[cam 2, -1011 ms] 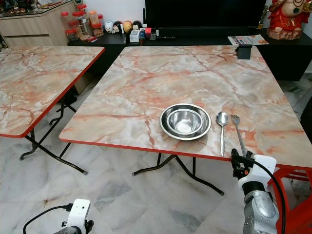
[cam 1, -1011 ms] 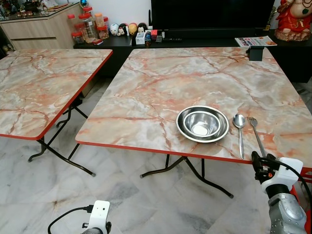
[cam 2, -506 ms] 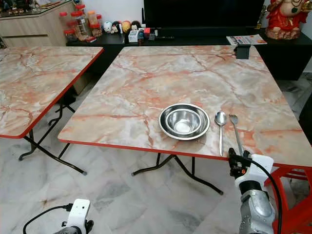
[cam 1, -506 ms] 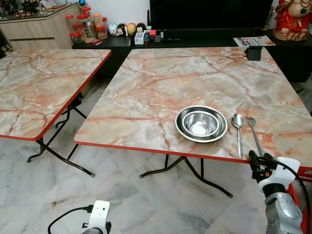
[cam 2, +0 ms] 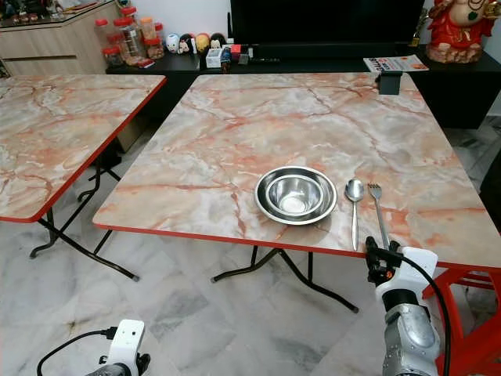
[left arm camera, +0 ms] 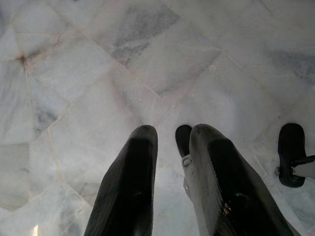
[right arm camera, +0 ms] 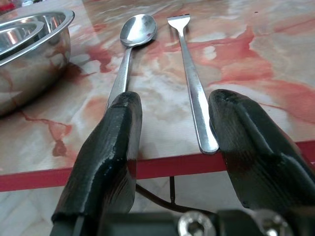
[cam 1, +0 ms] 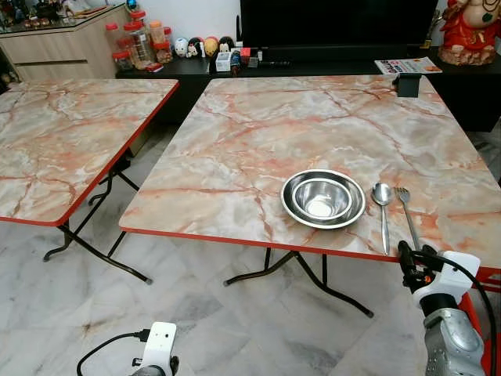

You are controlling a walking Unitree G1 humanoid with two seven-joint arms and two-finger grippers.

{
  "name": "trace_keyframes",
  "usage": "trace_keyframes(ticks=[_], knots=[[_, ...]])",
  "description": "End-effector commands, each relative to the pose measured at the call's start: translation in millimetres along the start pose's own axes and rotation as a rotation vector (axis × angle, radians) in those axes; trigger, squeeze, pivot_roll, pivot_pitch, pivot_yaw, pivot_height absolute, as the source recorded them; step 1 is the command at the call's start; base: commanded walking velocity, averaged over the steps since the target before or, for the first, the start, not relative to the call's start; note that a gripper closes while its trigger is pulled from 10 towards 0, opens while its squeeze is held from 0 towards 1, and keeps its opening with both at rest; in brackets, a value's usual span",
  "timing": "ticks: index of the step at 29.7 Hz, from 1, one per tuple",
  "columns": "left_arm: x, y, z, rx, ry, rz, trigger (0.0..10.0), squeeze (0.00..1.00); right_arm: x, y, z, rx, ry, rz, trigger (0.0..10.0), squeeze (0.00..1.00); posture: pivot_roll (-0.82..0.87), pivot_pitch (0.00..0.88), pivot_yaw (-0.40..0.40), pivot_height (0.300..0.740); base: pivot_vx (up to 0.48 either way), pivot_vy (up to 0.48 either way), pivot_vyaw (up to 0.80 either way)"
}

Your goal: Setting the table

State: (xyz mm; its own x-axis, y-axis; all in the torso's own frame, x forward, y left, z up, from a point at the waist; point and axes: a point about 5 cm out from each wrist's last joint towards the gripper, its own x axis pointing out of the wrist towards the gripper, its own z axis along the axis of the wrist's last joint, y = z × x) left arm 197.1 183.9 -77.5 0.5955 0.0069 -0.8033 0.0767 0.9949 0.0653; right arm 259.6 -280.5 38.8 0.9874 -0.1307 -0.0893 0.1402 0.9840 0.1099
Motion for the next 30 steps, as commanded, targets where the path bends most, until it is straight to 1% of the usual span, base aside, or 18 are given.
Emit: trace_keyframes(ticks=[1, 4, 5, 7, 8, 12, 14, 16, 17, 18, 19, 21, 22, 23, 26, 27, 29, 30], knots=[[0.3, 4.0, 3, 0.009, 0.001, 0.010, 10.0, 0.00, 3.9, 9.0, 1, 0.007, -0.001, 0.034, 10.0, 0.00, -0.10, 0.000, 0.083, 0.740, 0.000, 0.000, 0.00], [0.3, 4.1, 3, 0.008, 0.000, 0.010, 10.0, 0.00, 3.7, 6.0, 6, 0.017, -0.052, 0.000, 10.0, 0.00, -0.10, 0.000, 0.081, 0.740, 0.000, 0.000, 0.00], [0.3, 4.2, 3, 0.008, -0.001, 0.010, 10.0, 0.00, 3.6, 2.5, 16, 0.021, -0.124, -0.026, 10.0, 0.00, -0.10, 0.000, 0.081, 0.740, 0.000, 0.000, 0.00], [0.3, 4.3, 3, 0.007, -0.001, 0.010, 10.0, 0.00, 3.5, 0.4, 23, 0.016, -0.168, -0.040, 10.0, 0.00, -0.11, 0.000, 0.083, 0.740, 0.000, 0.000, 0.00], [0.3, 4.3, 3, 0.008, 0.000, 0.010, 10.0, 0.00, 3.8, -1.9, 30, 0.011, -0.209, -0.054, 10.0, 0.00, -0.11, 0.000, 0.083, 0.740, 0.000, 0.000, 0.00], [0.3, 4.1, 3, 0.009, 0.000, 0.007, 10.0, 0.00, 3.3, -2.4, 44, -0.029, -0.276, -0.041, 10.0, 0.00, -0.11, 0.000, 0.085, 0.740, 0.000, 0.000, 0.00], [0.4, 4.1, 3, 0.008, 0.000, 0.008, 10.0, 0.00, 2.7, -2.0, 47, -0.038, -0.290, -0.035, 10.0, 0.00, -0.11, 0.000, 0.085, 0.740, 0.000, 0.000, 0.00], [0.4, 4.2, 4, 0.007, -0.001, 0.008, 10.0, 0.00, 0.9, -3.3, 53, -0.052, -0.320, -0.043, 10.0, 0.00, -0.11, 0.000, 0.085, 0.740, 0.000, 0.000, 0.00], [0.4, 4.4, 4, 0.007, -0.001, 0.009, 10.0, 0.00, -0.3, -5.9, 55, -0.063, -0.331, -0.068, 10.0, 0.00, -0.10, 0.000, 0.081, 0.740, 0.000, 0.000, 0.00], [0.3, 4.6, 4, 0.007, -0.002, 0.009, 10.0, 0.00, -3.7, -15.1, 59, -0.083, -0.353, -0.154, 10.0, 0.00, -0.10, 0.000, 0.081, 0.740, 0.000, 0.000, 0.00], [0.3, 4.6, 4, 0.007, -0.002, 0.009, 10.0, 0.00, -3.7, -15.1, 59, -0.083, -0.353, -0.154, 10.0, 0.00, -0.10, 0.000, 0.081, 0.740, 0.000, 0.000, 0.00], [0.2, 4.3, 3, 0.010, 0.001, 0.007, 10.0, 0.00, -13.8, -36.5, 62, -0.109, -0.373, -0.347, 10.0, 0.00, -0.11, 0.000, 0.085, 0.740, 0.000, 0.000, 0.00], [0.2, 4.3, 3, 0.010, 0.001, 0.007, 10.0, 0.00, -13.8, -36.5, 62, -0.109, -0.373, -0.347, 10.0, 0.00, -0.11, 0.000, 0.085, 0.740, 0.000, 0.000, 0.00], [0.2, 3.8, 2, 0.012, 0.002, 0.005, 10.0, 0.00, -21.9, -48.9, 61, -0.133, -0.370, -0.459, 10.0, 0.00, -0.11, 0.000, 0.085, 0.740, 0.000, 0.000, 0.00], [0.3, 3.5, 3, 0.013, 0.002, 0.003, 10.0, 0.00, -31.5, -60.7, 59, -0.162, -0.359, -0.567, 10.0, 0.00, -0.11, 0.000, 0.082, 0.740, 0.000, 0.000, 0.00], [0.4, 3.4, 3, 0.011, 0.000, 0.004, 10.0, 0.00, -42.1, -71.0, 54, -0.198, -0.333, -0.664, 10.0, 0.00, -0.11, 0.000, 0.082, 0.740, 0.000, 0.000, 0.00], [0.4, 3.3, 3, 0.011, -0.001, 0.004, 10.0, 0.00, -44.9, -73.5, 52, -0.209, -0.326, -0.689, 10.0, 0.00, -0.11, 0.000, 0.082, 0.740, 0.000, 0.000, 0.00], [0.4, 3.3, 3, 0.012, 0.000, 0.004, 10.0, 0.00, -48.6, -75.8, 46, -0.240, -0.278, -0.740, 10.0, 0.00, -0.11, 0.000, 0.082, 0.740, 0.000, 0.000, 0.00]])
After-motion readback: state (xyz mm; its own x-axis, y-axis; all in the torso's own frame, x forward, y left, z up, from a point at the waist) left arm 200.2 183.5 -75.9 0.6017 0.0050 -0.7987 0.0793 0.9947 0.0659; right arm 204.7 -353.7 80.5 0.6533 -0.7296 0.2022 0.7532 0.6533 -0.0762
